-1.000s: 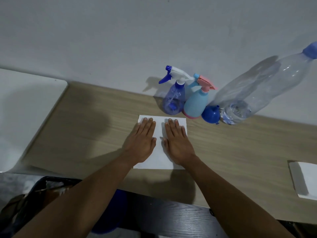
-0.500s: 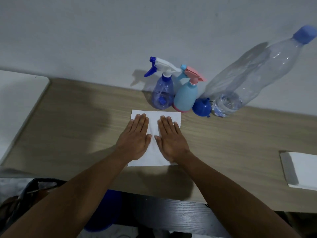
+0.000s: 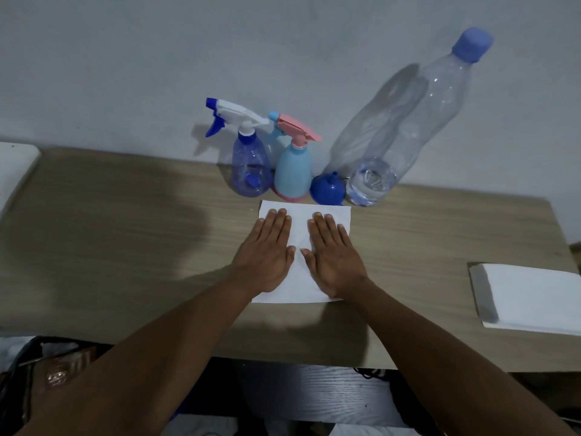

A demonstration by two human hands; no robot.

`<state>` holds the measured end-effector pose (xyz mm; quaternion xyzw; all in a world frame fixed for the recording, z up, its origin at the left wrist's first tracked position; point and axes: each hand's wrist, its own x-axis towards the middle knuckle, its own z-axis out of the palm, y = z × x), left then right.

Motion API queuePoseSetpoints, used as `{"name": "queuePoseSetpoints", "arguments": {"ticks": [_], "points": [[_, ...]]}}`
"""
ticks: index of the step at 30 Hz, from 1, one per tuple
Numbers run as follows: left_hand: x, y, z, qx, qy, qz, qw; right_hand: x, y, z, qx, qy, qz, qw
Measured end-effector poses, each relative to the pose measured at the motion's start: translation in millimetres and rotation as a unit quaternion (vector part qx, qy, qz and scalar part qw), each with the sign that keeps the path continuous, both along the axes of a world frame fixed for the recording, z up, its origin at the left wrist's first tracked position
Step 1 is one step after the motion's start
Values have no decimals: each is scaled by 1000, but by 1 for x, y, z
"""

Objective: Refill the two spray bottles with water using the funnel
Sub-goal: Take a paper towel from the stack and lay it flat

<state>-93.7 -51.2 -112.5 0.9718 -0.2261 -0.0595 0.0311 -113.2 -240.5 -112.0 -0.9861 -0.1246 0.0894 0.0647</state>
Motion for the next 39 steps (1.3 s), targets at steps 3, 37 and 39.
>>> {"name": "queuePoseSetpoints", "arguments": {"ticks": [3,37,39], "points": [[-1,-30,0,10,-2,-8,1000,-5,-29,0,1,-4,-9,1000],[-151,-149,4,2,-5,-52,999,-167,-146,4,11,10,-48,999],[-152,-136,4,6,-2,-48,999,-168,-133,3,15,2,-47,999]]}}
